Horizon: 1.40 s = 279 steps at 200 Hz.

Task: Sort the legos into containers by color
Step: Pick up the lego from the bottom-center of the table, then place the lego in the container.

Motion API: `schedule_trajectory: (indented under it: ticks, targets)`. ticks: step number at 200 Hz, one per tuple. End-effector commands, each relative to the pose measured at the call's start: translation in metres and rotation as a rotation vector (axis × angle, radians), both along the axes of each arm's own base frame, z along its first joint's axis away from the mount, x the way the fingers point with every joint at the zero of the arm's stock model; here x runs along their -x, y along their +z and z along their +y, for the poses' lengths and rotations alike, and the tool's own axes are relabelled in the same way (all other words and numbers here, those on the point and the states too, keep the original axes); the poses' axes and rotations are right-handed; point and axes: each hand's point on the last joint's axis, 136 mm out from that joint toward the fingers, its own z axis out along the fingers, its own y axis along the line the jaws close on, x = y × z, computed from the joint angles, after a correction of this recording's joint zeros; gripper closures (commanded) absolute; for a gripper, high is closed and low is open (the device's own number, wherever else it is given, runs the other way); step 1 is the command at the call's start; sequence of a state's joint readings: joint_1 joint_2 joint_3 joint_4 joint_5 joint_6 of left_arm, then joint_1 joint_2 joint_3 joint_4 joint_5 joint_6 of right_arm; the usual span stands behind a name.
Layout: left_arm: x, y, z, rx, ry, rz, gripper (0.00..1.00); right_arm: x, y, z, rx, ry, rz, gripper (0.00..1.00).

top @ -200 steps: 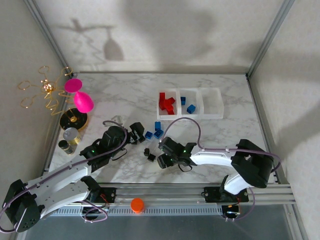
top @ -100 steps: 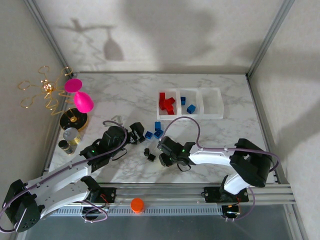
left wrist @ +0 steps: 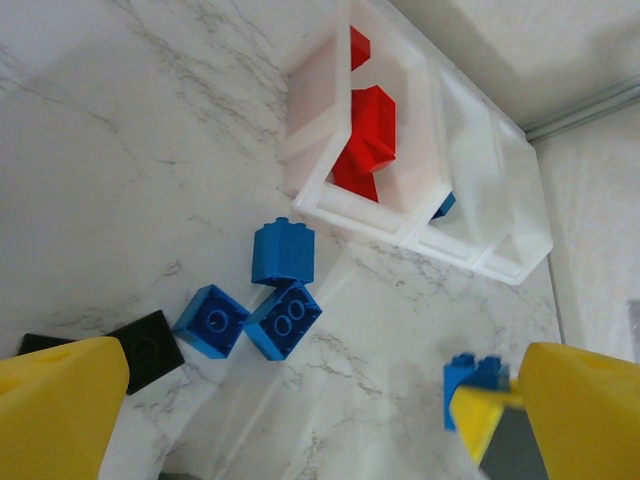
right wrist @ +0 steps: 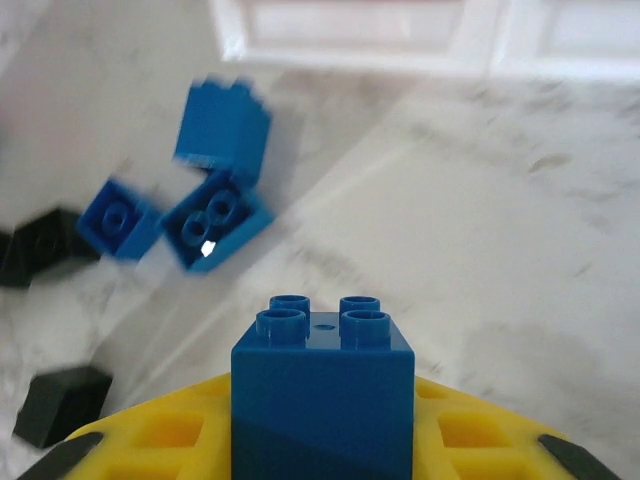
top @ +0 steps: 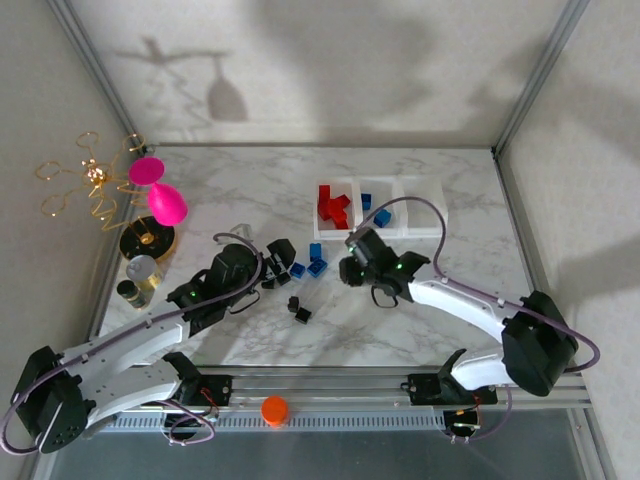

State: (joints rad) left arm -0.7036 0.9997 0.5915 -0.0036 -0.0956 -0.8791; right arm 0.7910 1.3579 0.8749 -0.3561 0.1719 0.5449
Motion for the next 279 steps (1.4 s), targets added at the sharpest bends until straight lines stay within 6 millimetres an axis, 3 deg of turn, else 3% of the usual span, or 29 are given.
schedule_trajectory:
  ticks: [1,40,89,141,174,201,226,279]
  targets:
    - [-0.009,0.021,-0.017,0.021,-0.048,-0.054,0.00,-0.033,0.020,-0.021,0.014,-0.068,-0.069,0.69]
    - [-0.023,0.026,-0.031,0.018,-0.064,-0.071,0.00,-0.092,0.037,-0.041,0.012,-0.160,-0.151,0.68]
    - [-0.042,0.033,-0.038,-0.008,-0.042,-0.101,0.00,-0.154,0.035,-0.059,0.073,-0.233,-0.198,0.69]
    - [-0.055,0.025,-0.051,-0.010,-0.060,-0.085,0.00,-0.205,0.011,-0.066,0.117,-0.250,-0.169,0.66]
    - [-0.060,0.024,-0.053,-0.010,-0.058,-0.089,0.01,-0.227,-0.001,-0.071,0.174,-0.260,-0.164,0.60]
    - [-0.062,0.026,-0.056,-0.002,-0.063,-0.086,0.00,-0.237,-0.007,-0.072,0.198,-0.260,-0.151,0.53]
    - [-0.061,0.030,-0.053,0.002,-0.058,-0.098,0.00,-0.237,0.007,-0.068,0.167,-0.253,-0.172,0.50]
    - [-0.054,0.043,-0.050,0.018,-0.066,-0.119,0.00,-0.203,0.042,-0.055,0.070,-0.193,-0.204,0.47]
